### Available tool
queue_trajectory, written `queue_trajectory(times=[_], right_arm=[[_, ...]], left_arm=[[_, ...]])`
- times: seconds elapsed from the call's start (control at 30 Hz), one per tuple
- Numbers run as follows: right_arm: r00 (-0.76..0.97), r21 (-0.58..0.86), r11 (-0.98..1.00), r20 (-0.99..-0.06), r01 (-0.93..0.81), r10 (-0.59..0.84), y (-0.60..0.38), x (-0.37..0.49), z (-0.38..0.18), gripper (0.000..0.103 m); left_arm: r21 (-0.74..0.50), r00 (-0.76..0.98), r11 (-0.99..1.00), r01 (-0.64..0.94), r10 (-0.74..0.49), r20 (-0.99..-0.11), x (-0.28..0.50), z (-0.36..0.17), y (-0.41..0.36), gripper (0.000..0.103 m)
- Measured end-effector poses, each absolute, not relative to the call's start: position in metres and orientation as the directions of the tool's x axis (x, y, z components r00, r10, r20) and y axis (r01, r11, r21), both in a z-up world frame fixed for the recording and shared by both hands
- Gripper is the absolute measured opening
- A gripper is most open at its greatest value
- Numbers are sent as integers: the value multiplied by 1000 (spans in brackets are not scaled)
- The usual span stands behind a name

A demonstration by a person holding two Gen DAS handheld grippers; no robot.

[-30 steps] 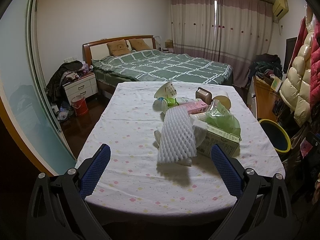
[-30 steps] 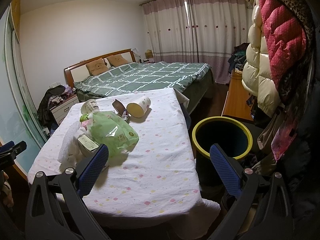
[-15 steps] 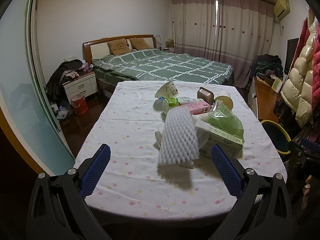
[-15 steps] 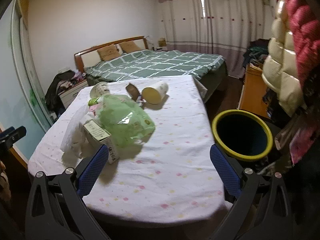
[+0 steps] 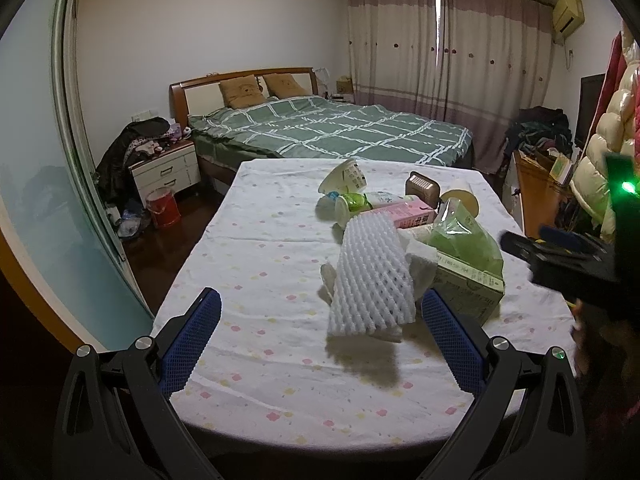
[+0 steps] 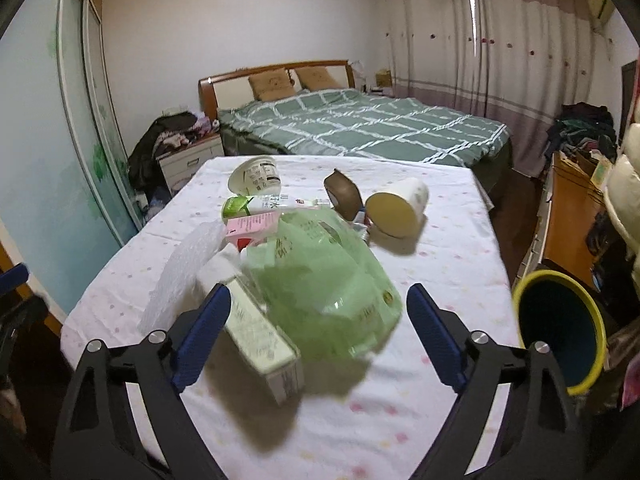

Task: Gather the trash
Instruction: 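Grasp the green plastic bag with the right gripper, then carry the green bag to the yellow-rimmed bin and open the right gripper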

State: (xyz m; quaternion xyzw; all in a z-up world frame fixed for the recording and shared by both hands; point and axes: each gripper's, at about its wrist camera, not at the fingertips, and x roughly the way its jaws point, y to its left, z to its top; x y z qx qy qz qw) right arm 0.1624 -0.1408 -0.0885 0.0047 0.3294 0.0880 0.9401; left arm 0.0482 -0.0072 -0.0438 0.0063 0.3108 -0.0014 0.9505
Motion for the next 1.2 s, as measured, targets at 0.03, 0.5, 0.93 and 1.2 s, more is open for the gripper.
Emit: queue_trajectory(times=[0.03, 0.5, 0.93, 1.2], right_arm=[[758, 69, 984, -629, -167, 172, -138, 171, -91, 81], [679, 51, 981, -715, -188, 167, -119, 221, -110, 23], [784, 114, 981, -589, -159, 196, -172, 177, -57, 10], [808, 44, 998, -589, 44, -10, -258, 171, -60, 10]], left_arm=[[12, 804, 1000, 9, 0, -595, 51, -46, -8, 99], [15, 780, 1000, 21, -7, -625, 78, -61, -9, 99], [10, 770, 998, 56, -37, -637, 94, -69, -19, 99], [16, 770, 996, 91, -61, -635, 100, -68, -39, 99]])
